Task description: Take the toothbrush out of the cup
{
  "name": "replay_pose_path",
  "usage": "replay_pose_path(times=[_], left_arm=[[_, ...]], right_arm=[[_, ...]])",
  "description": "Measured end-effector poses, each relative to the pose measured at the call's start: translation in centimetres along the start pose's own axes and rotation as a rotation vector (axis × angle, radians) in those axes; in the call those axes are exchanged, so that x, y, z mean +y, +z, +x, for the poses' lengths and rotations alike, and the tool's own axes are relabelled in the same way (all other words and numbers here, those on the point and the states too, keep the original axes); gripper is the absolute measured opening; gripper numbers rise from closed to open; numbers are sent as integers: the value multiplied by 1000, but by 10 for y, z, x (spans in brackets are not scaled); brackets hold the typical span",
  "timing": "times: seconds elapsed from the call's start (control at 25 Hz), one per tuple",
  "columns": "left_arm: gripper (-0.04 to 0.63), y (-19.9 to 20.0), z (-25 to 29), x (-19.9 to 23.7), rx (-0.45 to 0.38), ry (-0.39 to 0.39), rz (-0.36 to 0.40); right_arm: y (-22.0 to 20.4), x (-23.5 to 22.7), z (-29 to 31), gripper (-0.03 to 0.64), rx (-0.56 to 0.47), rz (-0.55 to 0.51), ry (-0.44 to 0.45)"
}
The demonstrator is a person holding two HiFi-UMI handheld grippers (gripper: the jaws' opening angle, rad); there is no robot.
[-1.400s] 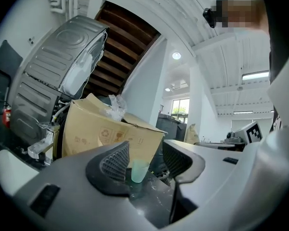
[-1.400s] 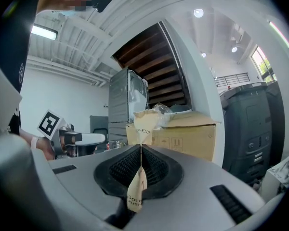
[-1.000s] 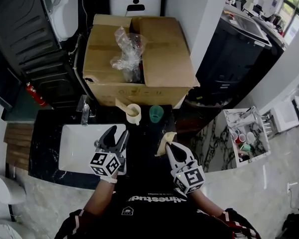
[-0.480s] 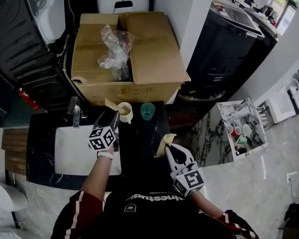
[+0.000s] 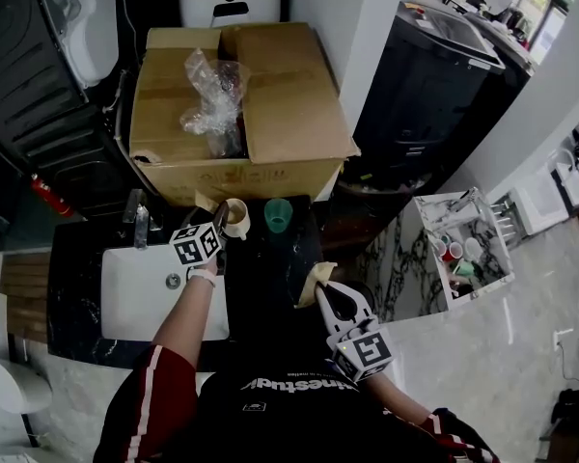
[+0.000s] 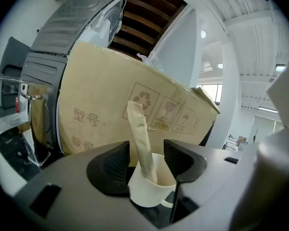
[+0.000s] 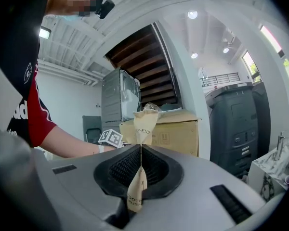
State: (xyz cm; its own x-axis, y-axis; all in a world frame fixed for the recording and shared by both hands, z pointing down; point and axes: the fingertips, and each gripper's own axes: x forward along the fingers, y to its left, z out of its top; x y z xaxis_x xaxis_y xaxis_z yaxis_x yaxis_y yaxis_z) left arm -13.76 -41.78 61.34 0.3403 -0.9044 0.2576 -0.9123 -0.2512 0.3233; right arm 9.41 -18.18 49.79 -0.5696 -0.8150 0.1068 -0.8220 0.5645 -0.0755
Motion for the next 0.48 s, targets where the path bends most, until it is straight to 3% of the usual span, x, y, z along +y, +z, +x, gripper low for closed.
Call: replay_pose_path(times=[0.24,0.48], left_arm=[[71,2,-2,2,-7,16,9],[39,6,-2,0,-25,8,8]], right_arm=[[-2,0,-2,40,-1,0,-1],[-3,2,-2,40,10,-3,4]])
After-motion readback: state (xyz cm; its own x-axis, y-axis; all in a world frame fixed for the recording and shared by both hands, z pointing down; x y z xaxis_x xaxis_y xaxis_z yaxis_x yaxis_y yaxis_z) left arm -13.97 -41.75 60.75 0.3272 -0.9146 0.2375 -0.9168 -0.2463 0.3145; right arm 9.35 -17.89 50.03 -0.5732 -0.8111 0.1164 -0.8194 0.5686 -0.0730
